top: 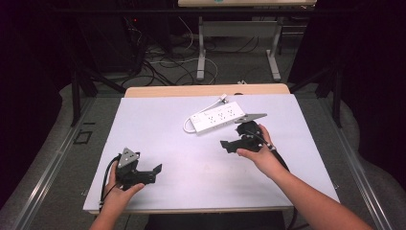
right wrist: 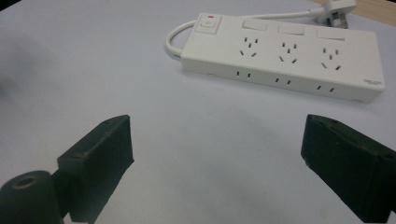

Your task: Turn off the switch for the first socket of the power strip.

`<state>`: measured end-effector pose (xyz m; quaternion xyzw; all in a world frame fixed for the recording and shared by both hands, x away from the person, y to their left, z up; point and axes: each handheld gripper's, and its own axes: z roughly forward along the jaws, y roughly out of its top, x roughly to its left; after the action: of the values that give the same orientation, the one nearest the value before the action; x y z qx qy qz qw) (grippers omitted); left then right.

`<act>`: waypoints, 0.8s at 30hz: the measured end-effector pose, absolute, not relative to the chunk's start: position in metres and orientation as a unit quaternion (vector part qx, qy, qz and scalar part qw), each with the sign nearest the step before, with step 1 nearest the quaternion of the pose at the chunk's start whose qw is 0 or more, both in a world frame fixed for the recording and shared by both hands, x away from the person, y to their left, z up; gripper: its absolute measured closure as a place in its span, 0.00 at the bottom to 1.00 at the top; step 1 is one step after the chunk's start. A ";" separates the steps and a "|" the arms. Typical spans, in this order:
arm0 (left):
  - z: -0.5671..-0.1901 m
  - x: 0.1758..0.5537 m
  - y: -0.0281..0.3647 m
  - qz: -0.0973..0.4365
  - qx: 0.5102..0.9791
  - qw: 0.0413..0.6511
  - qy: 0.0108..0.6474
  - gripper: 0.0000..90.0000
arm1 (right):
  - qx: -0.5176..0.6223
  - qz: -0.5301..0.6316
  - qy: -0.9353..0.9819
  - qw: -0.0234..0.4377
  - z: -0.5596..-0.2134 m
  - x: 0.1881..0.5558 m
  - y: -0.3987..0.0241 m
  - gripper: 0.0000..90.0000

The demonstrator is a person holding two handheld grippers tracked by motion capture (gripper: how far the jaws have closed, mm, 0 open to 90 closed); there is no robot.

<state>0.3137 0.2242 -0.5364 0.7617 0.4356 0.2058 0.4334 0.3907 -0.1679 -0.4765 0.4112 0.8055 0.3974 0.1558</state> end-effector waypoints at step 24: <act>-0.536 0.313 0.225 0.211 0.761 0.429 0.440 0.01 | 0.465 0.411 0.758 0.202 -0.493 0.353 -0.252 0.00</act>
<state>0.3128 0.2249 -0.5363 0.7605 0.4396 0.2107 0.4289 0.3531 -0.2516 -0.4932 0.4646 0.7583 0.4106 0.2016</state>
